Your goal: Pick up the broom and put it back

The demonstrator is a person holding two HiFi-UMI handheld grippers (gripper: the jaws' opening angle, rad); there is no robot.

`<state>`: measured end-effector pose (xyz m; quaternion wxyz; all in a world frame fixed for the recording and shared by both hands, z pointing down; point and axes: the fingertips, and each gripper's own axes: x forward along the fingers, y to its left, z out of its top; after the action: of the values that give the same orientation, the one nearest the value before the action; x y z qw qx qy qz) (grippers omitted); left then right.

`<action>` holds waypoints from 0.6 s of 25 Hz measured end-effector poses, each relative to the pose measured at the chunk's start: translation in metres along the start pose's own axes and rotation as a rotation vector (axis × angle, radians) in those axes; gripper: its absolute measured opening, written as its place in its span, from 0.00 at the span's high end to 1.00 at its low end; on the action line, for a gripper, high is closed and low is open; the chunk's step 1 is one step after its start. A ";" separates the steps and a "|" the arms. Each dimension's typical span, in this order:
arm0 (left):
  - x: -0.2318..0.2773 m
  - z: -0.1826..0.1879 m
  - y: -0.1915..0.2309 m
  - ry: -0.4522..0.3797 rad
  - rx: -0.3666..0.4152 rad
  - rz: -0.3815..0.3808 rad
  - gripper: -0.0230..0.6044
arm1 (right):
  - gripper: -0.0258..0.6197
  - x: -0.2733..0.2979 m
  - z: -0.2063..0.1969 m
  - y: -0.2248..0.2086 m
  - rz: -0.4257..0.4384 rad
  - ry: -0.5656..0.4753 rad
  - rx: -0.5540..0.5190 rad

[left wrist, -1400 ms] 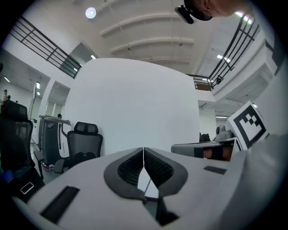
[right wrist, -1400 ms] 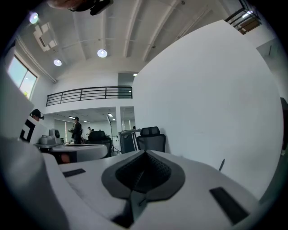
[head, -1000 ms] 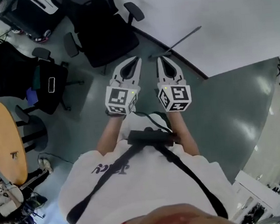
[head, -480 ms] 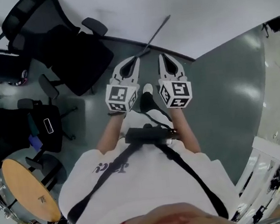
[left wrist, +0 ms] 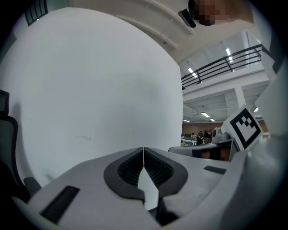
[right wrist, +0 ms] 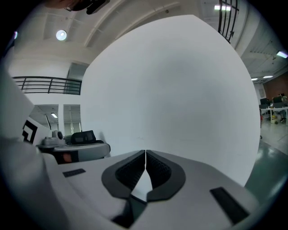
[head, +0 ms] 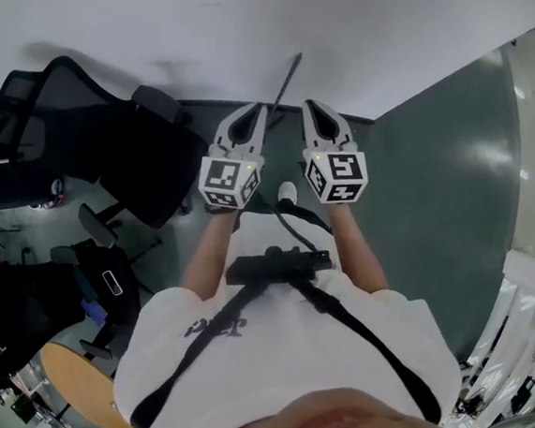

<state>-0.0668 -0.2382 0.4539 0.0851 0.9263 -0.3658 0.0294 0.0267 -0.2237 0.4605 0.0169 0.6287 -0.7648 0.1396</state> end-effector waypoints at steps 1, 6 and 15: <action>0.012 -0.007 0.001 0.008 -0.002 -0.015 0.94 | 0.95 0.007 -0.010 -0.009 -0.007 0.022 0.011; 0.056 -0.060 0.014 0.072 -0.046 -0.078 0.95 | 0.95 0.033 -0.061 -0.036 -0.049 0.129 0.037; 0.113 -0.157 0.059 0.219 -0.046 -0.117 0.95 | 0.95 0.086 -0.176 -0.083 -0.161 0.345 0.123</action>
<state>-0.0237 -0.3283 0.6296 0.1473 0.9351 -0.3004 0.1169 0.0624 -0.2789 0.6632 0.1203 0.6546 -0.6877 0.2900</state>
